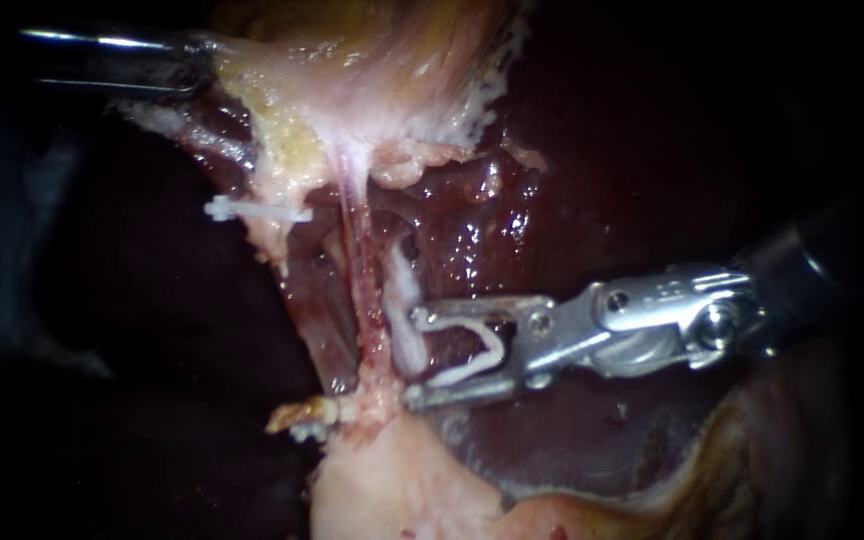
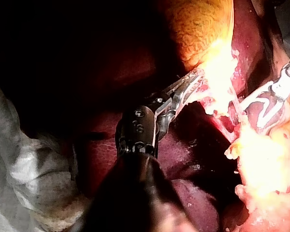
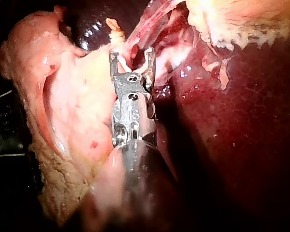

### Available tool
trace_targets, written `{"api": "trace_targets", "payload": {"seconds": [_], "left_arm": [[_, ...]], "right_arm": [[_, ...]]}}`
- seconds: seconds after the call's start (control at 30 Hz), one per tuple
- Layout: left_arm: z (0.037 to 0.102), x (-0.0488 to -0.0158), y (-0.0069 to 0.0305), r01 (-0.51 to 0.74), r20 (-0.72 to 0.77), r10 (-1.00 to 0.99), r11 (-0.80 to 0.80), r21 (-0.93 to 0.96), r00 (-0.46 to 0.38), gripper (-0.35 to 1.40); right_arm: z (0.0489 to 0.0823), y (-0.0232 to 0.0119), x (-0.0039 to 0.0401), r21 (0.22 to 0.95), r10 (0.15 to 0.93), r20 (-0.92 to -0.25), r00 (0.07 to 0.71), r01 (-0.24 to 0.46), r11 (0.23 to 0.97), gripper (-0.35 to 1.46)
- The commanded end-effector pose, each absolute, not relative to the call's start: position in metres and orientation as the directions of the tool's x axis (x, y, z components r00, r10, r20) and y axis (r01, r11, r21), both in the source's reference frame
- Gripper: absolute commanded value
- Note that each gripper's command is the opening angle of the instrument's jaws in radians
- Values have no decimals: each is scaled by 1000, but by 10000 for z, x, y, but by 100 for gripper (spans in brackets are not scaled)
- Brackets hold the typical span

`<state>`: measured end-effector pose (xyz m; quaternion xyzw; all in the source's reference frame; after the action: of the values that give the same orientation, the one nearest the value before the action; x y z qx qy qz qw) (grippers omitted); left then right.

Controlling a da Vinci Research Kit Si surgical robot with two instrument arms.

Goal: Clipping first clip right tube

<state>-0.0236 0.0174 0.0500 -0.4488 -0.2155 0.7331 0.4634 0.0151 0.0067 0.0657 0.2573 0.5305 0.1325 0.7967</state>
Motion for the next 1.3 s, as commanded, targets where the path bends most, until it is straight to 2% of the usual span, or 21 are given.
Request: {"api": "trace_targets", "payload": {"seconds": [0.03, 0.3, 0.77, 0.93, 1.0, 1.17, 1.3], "left_arm": [[500, -236, 174, -487, -459, 873, -478, -731, -168, -35], [501, -236, 174, -485, -458, 873, -478, -733, -169, -35], [501, -236, 174, -485, -458, 873, -478, -732, -169, -35], [501, -236, 174, -484, -458, 873, -478, -733, -169, -35], [501, -236, 174, -484, -458, 873, -478, -733, -169, -35], [501, -235, 174, -484, -458, 873, -478, -733, -169, -35], [501, -235, 174, -484, -458, 873, -478, -733, -169, -35]], "right_arm": [[662, 66, 155, 560, 495, -773, 397, 60, 826, 48], [684, 62, 187, 628, 568, -749, 343, 92, 773, 48], [684, 62, 198, 655, 599, -736, 316, 104, 749, 48], [676, 55, 197, 676, 628, -723, 287, 108, 729, 48], [669, 50, 198, 691, 644, -714, 275, 130, 711, 48], [645, 34, 202, 703, 651, -711, 268, 245, 667, 47], [627, 25, 207, 698, 654, -715, 247, 284, 657, 46]]}}
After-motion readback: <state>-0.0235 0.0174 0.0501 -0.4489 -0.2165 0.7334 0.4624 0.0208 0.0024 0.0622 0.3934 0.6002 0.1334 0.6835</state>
